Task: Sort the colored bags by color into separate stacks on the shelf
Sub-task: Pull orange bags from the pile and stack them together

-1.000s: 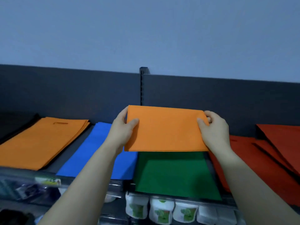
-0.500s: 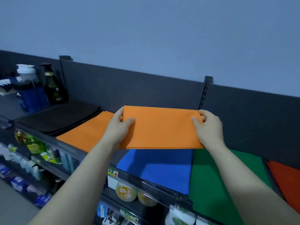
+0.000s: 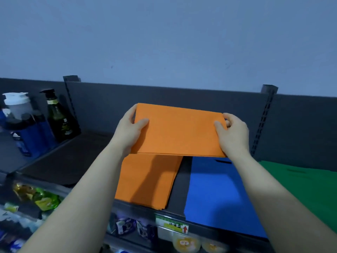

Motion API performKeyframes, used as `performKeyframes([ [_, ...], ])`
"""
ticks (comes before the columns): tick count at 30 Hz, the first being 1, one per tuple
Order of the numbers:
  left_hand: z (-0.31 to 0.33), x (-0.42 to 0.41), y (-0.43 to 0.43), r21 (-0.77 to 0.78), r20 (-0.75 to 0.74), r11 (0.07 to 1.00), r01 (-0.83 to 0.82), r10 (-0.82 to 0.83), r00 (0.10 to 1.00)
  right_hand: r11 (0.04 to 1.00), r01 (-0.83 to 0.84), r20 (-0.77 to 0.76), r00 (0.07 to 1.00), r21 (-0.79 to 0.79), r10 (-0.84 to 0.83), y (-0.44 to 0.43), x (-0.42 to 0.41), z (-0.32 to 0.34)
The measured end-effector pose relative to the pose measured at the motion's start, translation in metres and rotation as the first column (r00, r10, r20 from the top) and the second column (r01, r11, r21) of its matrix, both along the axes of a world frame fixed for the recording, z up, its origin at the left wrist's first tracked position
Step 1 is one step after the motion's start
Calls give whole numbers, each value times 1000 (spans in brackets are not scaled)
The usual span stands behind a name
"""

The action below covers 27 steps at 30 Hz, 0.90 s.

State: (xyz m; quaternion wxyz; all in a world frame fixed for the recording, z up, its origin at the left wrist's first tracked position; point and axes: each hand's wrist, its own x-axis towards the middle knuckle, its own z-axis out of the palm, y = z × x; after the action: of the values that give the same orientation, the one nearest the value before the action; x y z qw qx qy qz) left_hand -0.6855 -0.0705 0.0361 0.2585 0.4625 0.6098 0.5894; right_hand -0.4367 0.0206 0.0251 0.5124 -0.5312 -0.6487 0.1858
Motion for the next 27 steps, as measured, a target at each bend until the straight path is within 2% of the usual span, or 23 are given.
performKeyframes([
  [2, -14, -17, -7, -27, -23, 1000, 5, -6, 1000, 1000, -12, 7, 1000, -24, 13, -13, -15, -14],
  [5, -53, -42, -18, -167, -106, 985, -34, 16, 994, 987, -38, 142, 988, -157, 61, -32, -37, -51],
  [9, -105, -70, -26, -422, -304, 894, -149, 15, 952, 940, 7, 329, 938, -342, 113, -47, -56, -100],
  [11, -119, -78, -27, -478, -371, 857, -193, 3, 929, 909, 27, 363, 921, -415, 138, -51, -62, -114],
  [13, -125, -84, -25, -487, -423, 844, -226, -2, 906, 889, 44, 402, 901, -456, 162, -54, -68, -121],
  [17, -133, -92, -18, -463, -547, 844, -270, -33, 836, 905, 50, 538, 817, -423, 206, -57, -79, -125],
  [21, -131, -85, -13, -402, -727, 839, -368, -48, 685, 913, -8, 595, 756, -407, 272, -60, -74, -122],
  [23, -125, -71, -5, -350, -748, 873, -339, -43, 663, 939, 23, 595, 778, -344, 199, -61, -58, -115],
  [27, -110, -17, 17, -240, -740, 959, -150, -80, 668, 956, 139, 600, 799, -257, 45, -59, -3, -102],
])
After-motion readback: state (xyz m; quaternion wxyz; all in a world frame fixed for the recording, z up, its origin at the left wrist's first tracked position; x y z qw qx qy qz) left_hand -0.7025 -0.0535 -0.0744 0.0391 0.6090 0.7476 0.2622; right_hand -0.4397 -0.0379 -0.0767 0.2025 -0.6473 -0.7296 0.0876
